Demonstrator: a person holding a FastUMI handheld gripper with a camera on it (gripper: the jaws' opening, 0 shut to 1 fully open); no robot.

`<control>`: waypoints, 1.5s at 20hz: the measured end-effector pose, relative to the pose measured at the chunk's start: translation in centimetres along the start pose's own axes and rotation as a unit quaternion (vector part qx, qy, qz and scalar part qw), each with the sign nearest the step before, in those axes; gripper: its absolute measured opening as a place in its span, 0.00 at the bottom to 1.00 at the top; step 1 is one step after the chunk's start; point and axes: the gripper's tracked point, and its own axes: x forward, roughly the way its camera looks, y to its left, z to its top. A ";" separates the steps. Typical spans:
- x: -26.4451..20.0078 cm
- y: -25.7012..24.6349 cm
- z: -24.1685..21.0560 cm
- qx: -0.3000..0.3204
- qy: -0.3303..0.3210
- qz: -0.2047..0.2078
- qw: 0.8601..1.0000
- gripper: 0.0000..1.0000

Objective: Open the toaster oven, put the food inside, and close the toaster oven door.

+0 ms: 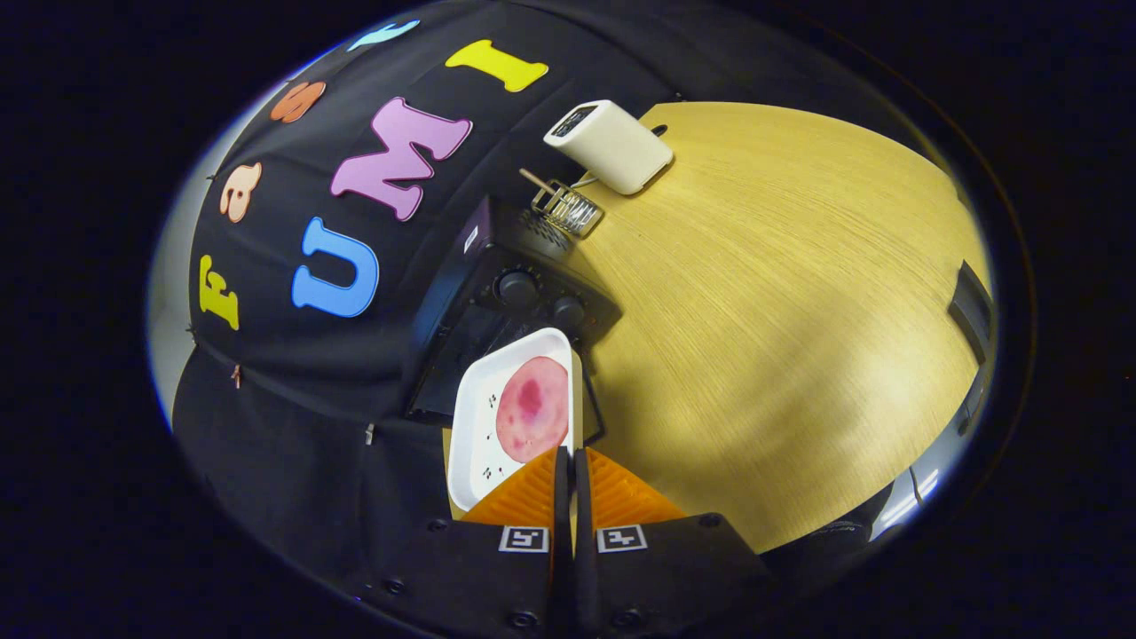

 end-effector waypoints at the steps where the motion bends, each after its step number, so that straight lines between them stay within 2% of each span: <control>1: 0.8 0.5 -0.1 0.000 -0.001 -0.001 1.000 0.05; 11: 9.1 5.0 -1.0 -0.024 0.007 -0.019 0.999 0.06; 18: 13.9 7.6 0.9 0.000 -0.037 -0.018 0.999 0.05; 24: 18.2 7.2 2.1 0.054 -0.081 -0.043 0.994 0.05; 30: 21.6 8.3 2.8 0.147 -0.141 -0.056 0.977 0.06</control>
